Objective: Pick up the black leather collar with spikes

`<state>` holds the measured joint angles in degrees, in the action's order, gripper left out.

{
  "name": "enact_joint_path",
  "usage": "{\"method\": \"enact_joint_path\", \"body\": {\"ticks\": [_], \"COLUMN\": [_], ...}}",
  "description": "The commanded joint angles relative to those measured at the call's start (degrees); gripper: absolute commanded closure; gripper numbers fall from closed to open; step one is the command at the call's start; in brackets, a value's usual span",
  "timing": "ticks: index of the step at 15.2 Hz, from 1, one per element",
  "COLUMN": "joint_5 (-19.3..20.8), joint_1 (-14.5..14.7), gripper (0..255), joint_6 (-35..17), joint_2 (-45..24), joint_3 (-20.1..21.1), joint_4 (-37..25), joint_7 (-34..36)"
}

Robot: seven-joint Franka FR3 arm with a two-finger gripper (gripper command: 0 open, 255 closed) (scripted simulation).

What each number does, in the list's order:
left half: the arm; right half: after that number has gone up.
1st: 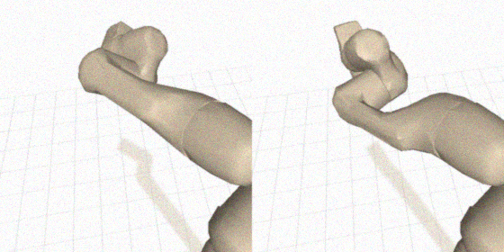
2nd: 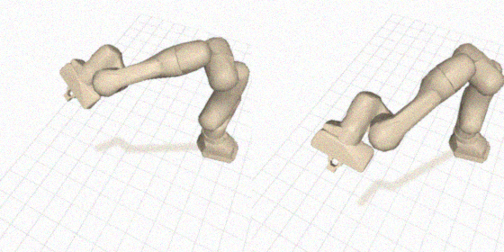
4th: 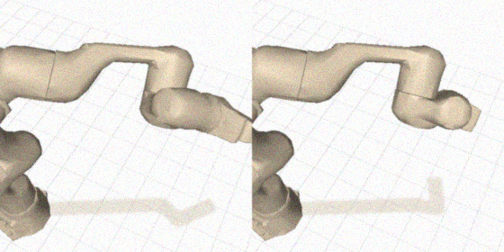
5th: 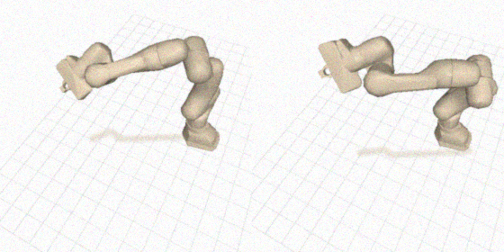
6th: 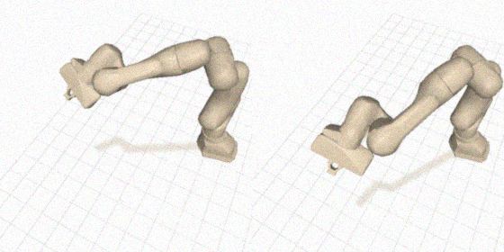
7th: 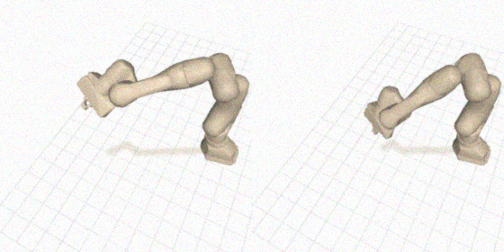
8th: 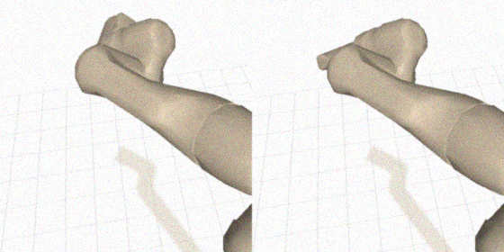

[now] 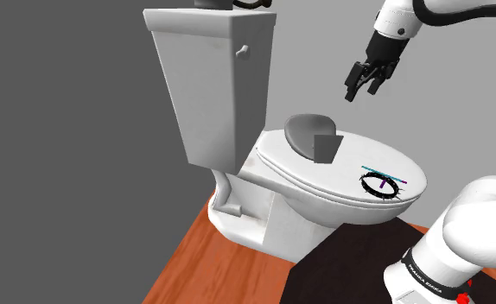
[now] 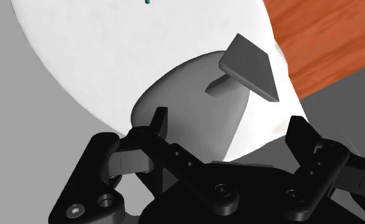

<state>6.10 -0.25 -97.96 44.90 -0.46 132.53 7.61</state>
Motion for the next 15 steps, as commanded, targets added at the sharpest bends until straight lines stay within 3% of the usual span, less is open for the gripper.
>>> {"method": "enact_joint_path", "body": {"ticks": [1, 15], "joint_5": [0.0, 3.2], "joint_1": [0.0, 0.3], "gripper": [0, 0], "joint_6": [0.0, -5.4], "joint_2": [0.0, 6.2], "joint_3": [0.0, -5.0], "joint_4": [0.0, 24.2], "joint_7": [0.0, -8.4]}}
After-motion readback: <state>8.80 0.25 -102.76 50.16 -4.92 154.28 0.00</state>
